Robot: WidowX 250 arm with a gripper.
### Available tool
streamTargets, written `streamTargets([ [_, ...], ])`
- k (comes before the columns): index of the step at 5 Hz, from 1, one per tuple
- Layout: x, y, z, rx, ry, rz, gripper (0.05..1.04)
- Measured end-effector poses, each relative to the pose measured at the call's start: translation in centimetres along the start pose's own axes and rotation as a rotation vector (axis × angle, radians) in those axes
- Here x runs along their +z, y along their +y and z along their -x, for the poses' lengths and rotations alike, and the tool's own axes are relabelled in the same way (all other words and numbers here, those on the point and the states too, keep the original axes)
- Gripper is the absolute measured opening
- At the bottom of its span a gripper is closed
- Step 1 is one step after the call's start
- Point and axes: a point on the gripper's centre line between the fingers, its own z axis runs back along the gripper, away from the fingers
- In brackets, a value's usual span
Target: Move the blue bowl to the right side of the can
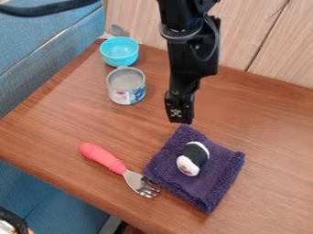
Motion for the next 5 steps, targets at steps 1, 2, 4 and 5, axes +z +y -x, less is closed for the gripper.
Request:
streamTargets([
  [1, -0.7, -0.2, 0.2, 0.001, 0.013, 0.027, 1.001],
  [2, -1.3, 1.9, 2.6, 0.054, 0.058, 0.043, 1.001],
  [4, -1.1, 6.8, 6.6, 0.168, 0.075, 0.032, 1.001],
  [5, -1.2, 9.2, 9.3, 0.209, 0.114, 0.033, 1.001],
])
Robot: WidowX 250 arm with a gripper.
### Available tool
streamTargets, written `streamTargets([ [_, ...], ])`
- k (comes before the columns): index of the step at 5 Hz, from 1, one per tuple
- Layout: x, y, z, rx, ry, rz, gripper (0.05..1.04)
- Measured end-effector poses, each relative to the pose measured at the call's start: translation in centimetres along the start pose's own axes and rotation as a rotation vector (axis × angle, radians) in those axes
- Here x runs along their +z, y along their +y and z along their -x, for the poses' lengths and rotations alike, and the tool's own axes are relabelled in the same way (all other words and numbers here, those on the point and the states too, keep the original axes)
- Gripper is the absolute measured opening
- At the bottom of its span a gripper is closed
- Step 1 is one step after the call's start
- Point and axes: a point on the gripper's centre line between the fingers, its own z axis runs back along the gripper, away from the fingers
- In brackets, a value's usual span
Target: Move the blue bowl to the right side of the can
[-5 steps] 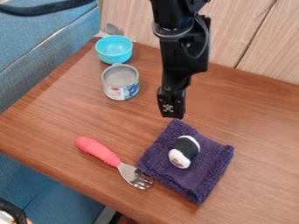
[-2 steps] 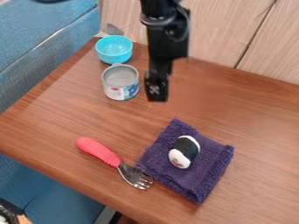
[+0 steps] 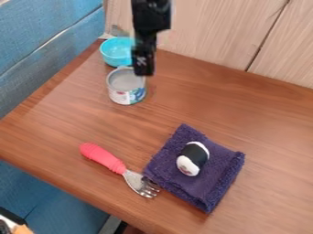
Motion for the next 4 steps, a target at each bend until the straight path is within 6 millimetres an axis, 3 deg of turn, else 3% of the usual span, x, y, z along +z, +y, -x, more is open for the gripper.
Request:
streamTargets([
  [3, -2.6, 6.2, 7.1, 0.114, 0.103, 0.020, 1.001],
  [4, -4.1, 7.2, 7.9, 0.116, 0.143, 0.024, 1.001],
])
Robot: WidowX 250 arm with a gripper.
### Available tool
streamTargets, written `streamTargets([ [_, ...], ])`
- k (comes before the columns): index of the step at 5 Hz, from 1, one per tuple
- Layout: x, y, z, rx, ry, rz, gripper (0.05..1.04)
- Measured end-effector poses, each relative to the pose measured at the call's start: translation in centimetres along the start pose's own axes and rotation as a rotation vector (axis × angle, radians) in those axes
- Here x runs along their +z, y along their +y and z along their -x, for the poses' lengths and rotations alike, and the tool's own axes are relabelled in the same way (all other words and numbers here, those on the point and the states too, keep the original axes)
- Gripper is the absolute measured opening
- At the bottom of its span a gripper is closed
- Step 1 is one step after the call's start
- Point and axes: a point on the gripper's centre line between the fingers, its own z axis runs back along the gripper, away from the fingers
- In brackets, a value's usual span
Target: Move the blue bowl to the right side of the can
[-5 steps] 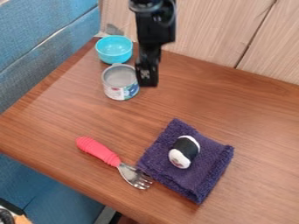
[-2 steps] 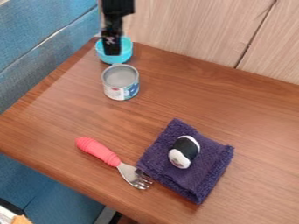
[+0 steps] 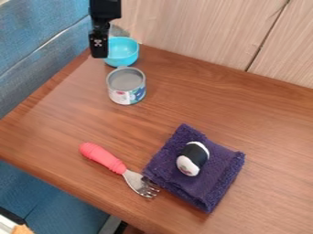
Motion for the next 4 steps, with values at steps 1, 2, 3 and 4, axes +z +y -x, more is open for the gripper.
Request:
streamTargets([
  [1, -1.6, 1.2, 0.1, -0.001, 0.040, 0.001, 1.001],
  [2, -2.9, 1.8, -0.3, -0.011, 0.048, 0.019, 1.001],
  [3, -4.8, 2.1, -0.6, -0.024, 0.054, 0.052, 0.948],
  [4, -5.1, 2.3, -0.9, -0.049, 0.076, 0.049, 0.673],
])
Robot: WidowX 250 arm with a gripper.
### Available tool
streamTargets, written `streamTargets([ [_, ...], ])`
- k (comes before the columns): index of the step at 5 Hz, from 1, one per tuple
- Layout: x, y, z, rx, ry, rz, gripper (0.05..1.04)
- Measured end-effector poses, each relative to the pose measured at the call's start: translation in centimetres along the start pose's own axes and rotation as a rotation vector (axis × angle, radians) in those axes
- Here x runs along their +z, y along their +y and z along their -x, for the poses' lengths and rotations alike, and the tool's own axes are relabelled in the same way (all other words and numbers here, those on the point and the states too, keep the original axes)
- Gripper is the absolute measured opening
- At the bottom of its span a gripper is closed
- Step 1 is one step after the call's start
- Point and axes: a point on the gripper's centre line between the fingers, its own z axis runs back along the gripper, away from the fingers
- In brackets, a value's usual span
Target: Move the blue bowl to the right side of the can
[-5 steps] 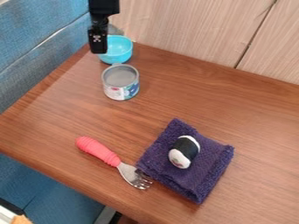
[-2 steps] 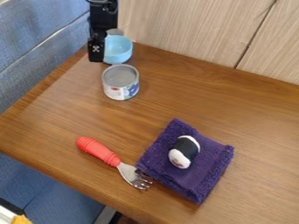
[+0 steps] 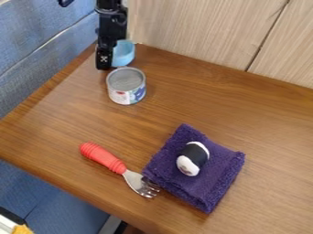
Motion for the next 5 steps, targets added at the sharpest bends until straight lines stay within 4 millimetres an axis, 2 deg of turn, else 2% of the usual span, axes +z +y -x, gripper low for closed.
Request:
streamTargets([
  [1, 0.0, -0.2, -0.7, -0.018, 0.003, 0.001, 0.369],
  [2, 0.0, -0.2, -0.8, -0.019, 0.005, 0.000, 0.158],
  [3, 0.1, -0.2, -0.8, -0.017, 0.004, -0.004, 0.077],
  [5, 1.9, -0.9, -1.0, -0.012, 0.004, -0.033, 0.071],
])
